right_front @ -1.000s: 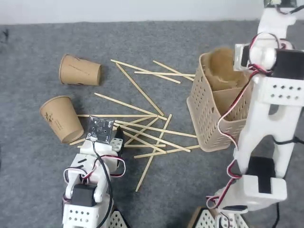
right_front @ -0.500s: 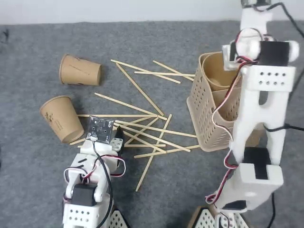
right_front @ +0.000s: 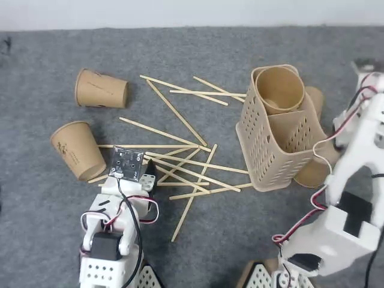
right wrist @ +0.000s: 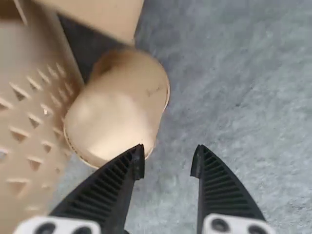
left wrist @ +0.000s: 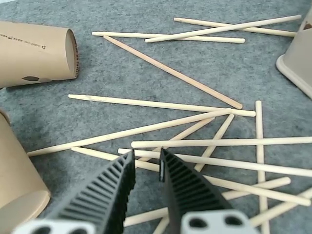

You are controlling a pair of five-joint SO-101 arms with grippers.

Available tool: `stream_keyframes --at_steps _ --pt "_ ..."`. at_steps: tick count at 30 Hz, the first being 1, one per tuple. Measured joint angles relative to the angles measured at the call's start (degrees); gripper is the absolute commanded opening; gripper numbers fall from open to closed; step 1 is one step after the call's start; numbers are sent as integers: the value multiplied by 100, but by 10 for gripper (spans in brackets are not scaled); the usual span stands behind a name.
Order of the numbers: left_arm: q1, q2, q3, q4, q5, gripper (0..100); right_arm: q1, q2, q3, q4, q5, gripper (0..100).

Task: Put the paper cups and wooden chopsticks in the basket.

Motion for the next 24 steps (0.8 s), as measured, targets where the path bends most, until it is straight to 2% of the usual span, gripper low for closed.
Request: stream_keyframes --at_steps 14,17,21,24 --pt "0 0 0 0 0 91 149 0 527 -677 220 175" --pt "-9 0 0 0 0 91 440 -18 659 -1029 316 162" --pt "0 0 0 0 0 91 1055 -26 888 -1653 853 90" --pt "0 0 0 0 0 91 1451 -26 1152 -2127 1231 76"
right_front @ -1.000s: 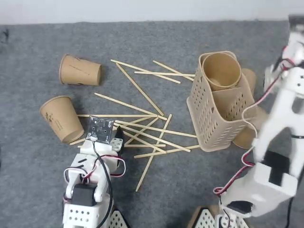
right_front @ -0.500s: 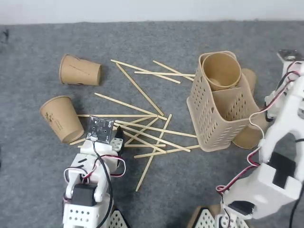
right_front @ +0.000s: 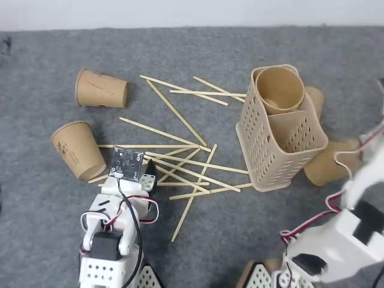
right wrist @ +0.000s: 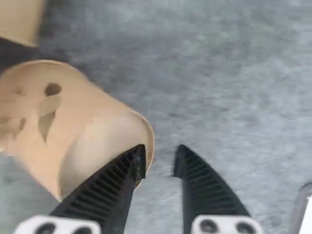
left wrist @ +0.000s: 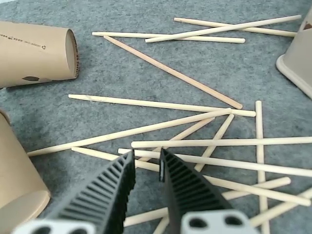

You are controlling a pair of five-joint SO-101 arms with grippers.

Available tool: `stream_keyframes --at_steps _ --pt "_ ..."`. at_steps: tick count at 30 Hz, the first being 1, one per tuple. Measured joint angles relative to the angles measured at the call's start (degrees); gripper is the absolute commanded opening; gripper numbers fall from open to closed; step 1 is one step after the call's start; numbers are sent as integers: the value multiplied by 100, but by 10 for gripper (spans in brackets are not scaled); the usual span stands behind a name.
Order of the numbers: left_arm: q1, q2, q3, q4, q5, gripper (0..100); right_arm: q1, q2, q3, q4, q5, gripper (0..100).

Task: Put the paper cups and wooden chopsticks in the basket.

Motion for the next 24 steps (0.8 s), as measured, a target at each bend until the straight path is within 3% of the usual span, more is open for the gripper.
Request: stream_keyframes --at_steps 8,12,18,24 --pt "0 0 0 0 0 91 738 -246 -369 -176 334 76" --pt "0 0 0 0 0 91 862 -932 -888 158 26 76" --pt "0 0 0 0 0 91 -123 -1363 -695 1266 -149 77" --pt "0 0 0 0 0 91 -1011 -1363 114 1020 -598 184"
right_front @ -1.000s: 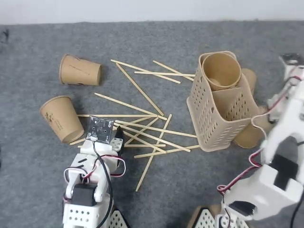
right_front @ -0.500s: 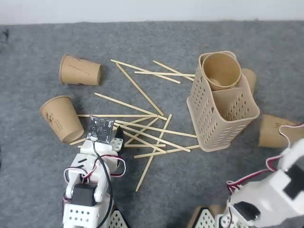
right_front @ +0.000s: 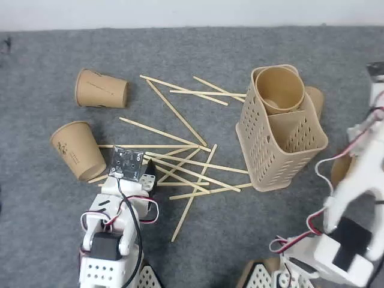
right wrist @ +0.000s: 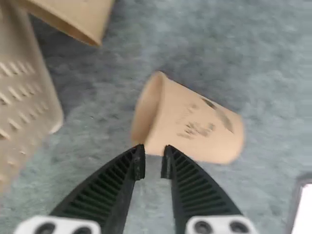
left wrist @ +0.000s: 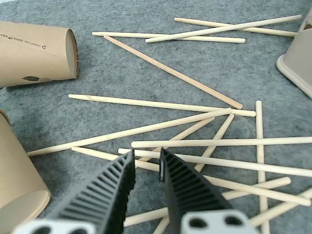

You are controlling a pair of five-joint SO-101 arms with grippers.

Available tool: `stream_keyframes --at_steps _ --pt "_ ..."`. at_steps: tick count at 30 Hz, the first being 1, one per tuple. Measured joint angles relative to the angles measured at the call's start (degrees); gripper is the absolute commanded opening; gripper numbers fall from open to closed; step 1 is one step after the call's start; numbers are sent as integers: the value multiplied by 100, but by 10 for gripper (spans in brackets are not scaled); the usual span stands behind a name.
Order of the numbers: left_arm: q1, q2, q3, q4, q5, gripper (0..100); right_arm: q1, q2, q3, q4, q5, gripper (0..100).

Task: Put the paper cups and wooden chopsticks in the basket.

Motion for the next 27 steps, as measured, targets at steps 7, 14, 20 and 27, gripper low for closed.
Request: stream_keyframes --at_steps 7,14,20,27 --pt "0 0 0 0 0 91 -316 0 527 -352 -132 132" --pt "0 0 0 0 0 91 -615 -9 1213 -782 26 4" --pt "0 0 0 0 0 91 -879 -9 1292 -782 62 7" --pt "0 0 0 0 0 91 -484 -9 1723 -1301 167 7"
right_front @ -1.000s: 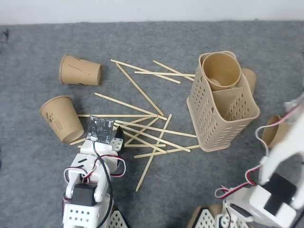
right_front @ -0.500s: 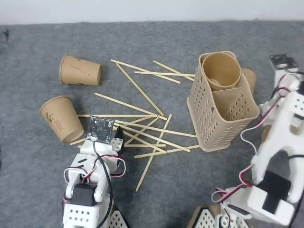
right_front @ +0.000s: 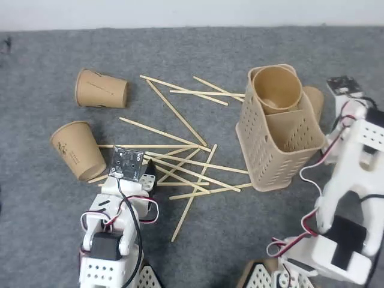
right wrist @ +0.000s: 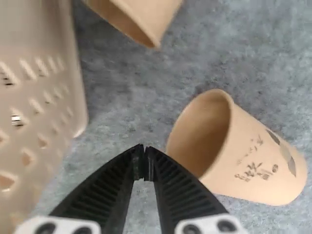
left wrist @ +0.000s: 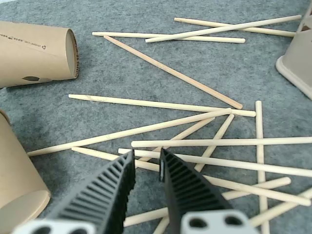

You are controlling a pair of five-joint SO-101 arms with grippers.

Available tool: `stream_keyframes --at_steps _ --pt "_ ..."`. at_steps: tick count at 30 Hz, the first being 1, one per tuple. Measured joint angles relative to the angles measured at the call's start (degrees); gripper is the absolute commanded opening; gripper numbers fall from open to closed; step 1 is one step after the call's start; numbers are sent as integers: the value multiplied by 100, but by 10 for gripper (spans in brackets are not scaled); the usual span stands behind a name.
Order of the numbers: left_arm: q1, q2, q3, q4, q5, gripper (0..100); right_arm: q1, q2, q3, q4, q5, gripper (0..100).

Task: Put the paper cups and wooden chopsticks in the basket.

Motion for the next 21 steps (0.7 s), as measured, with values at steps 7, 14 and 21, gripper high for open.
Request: stream_keyframes --at_steps 7,14,21 --pt "0 0 0 0 0 91 422 0 615 -730 563 7" --pt "0 0 0 0 0 91 738 0 615 -782 624 7" --pt "0 0 0 0 0 91 1275 0 264 -782 1046 7"
